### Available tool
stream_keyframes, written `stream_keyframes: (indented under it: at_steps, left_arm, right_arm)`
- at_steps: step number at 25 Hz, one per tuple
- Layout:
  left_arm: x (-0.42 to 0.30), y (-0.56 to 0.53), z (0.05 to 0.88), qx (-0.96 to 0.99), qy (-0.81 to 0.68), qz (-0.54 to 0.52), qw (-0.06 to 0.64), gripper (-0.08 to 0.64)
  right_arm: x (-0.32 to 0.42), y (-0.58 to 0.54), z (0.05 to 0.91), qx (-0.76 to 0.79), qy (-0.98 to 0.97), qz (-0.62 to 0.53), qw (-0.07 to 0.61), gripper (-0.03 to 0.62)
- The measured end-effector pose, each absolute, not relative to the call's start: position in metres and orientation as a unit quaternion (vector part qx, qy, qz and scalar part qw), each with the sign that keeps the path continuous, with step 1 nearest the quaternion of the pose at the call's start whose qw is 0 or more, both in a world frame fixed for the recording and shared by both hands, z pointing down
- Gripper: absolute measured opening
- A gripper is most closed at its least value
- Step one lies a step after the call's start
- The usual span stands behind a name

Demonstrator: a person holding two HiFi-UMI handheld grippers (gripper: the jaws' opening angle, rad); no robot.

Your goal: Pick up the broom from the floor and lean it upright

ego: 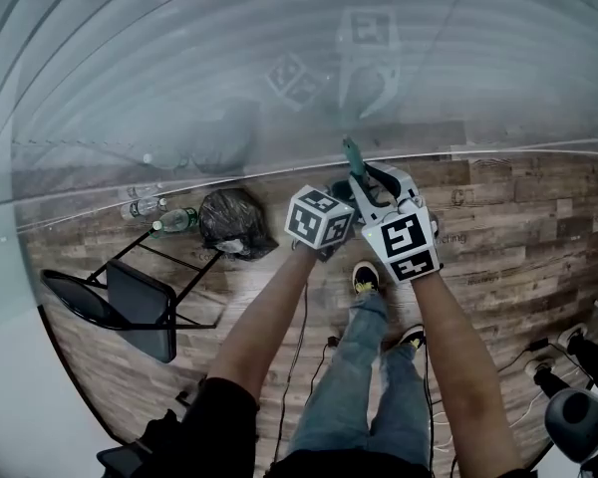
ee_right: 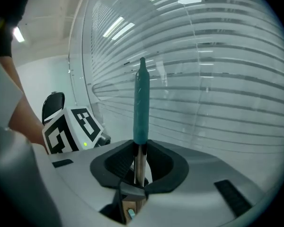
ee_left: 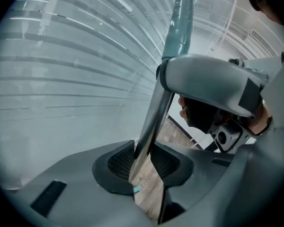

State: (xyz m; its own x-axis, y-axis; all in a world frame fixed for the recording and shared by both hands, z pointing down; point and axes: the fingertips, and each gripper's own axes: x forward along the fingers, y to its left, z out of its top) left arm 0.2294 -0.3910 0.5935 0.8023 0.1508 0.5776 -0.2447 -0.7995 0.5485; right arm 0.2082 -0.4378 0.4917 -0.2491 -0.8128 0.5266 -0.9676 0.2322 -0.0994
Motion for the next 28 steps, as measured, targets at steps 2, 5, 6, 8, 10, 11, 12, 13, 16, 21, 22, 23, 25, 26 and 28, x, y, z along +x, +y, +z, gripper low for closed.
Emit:
stream_keyframes:
  at_steps: [2,5,6,8,10,11,12,13,16,21,22,23,25,26,28]
  left_arm:
    - [0.23,-0.397,0.594,0.895,-0.037,0.303,0.324,0.112]
    - [0.231,-0.402,0.594,0.897,-0.049,0.292,0.328,0.115]
    - [0.231,-0.404,0.594,0.899,-0.054,0.288,0.327,0.129]
    - [0.231,-0.408,0.594,0.902,-0.063,0.28,0.324,0.183]
    - [0.23,-0.413,0.593,0.904,-0.069,0.275,0.319,0.215]
    - [0.229,-0.415,0.592,0.906,-0.071,0.272,0.317,0.221]
    - [0.229,-0.416,0.591,0.907,-0.073,0.269,0.314,0.227]
    - [0.23,-0.417,0.59,0.909,-0.074,0.265,0.313,0.232]
    - [0.23,-0.418,0.588,0.911,-0.076,0.261,0.31,0.239]
    - [0.226,-0.412,0.59,0.91,-0.072,0.276,0.302,0.238]
    - [0.226,-0.41,0.59,0.91,-0.073,0.277,0.3,0.239]
    - [0.225,-0.41,0.589,0.91,-0.074,0.278,0.298,0.238]
    - [0.222,-0.409,0.588,0.91,-0.079,0.278,0.296,0.239]
    - [0.221,-0.408,0.587,0.91,-0.081,0.277,0.296,0.238]
    - [0.215,-0.407,0.587,0.91,-0.085,0.276,0.299,0.239]
  right_arm:
    - [0.211,-0.442,0.493,0.589,-0.758,0.213,0.184,0.091]
    - [0.212,-0.446,0.494,0.587,-0.759,0.205,0.196,0.092]
    - [0.212,-0.446,0.495,0.586,-0.759,0.202,0.198,0.092]
    - [0.214,-0.447,0.495,0.586,-0.76,0.2,0.197,0.098]
    - [0.215,-0.449,0.495,0.587,-0.76,0.2,0.194,0.112]
    - [0.215,-0.449,0.495,0.588,-0.76,0.2,0.193,0.124]
    - [0.216,-0.449,0.495,0.588,-0.759,0.202,0.192,0.135]
    - [0.217,-0.448,0.496,0.588,-0.76,0.203,0.191,0.138]
    - [0.218,-0.446,0.496,0.584,-0.762,0.205,0.189,0.14]
    - [0.215,-0.438,0.492,0.579,-0.769,0.202,0.181,0.14]
    - [0.215,-0.436,0.491,0.579,-0.769,0.201,0.182,0.14]
    - [0.215,-0.434,0.491,0.579,-0.769,0.2,0.182,0.14]
    - [0.216,-0.429,0.488,0.58,-0.769,0.2,0.18,0.14]
    - [0.217,-0.426,0.487,0.582,-0.768,0.2,0.179,0.14]
    - [0.22,-0.416,0.483,0.586,-0.765,0.201,0.176,0.14]
